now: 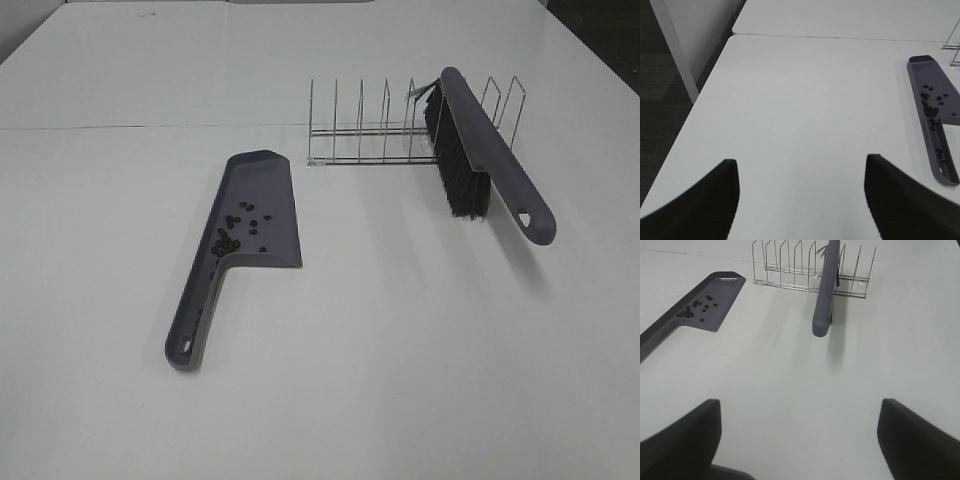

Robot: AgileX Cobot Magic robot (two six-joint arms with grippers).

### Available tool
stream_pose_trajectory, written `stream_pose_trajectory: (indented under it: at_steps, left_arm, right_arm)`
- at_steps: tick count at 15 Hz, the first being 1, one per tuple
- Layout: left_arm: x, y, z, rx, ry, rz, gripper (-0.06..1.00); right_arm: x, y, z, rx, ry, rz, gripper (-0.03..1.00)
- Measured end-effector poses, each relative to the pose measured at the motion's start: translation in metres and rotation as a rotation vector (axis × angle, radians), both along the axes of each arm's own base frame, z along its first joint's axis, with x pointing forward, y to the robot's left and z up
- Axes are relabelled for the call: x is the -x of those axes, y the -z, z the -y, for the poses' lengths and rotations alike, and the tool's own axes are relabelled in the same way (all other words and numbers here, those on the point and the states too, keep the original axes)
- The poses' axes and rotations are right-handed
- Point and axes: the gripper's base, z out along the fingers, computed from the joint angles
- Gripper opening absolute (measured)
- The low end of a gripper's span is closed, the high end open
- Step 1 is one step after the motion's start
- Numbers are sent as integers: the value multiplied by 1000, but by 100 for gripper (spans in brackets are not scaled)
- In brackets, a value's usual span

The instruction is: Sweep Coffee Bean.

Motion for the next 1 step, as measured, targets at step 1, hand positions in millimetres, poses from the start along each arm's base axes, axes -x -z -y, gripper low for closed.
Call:
stream_pose_trajectory:
  at_steps: [1]
  left_arm:
    - [0, 0, 0, 0, 0, 0, 67]
  right_arm:
    - [0, 0, 0, 0, 0, 0, 75]
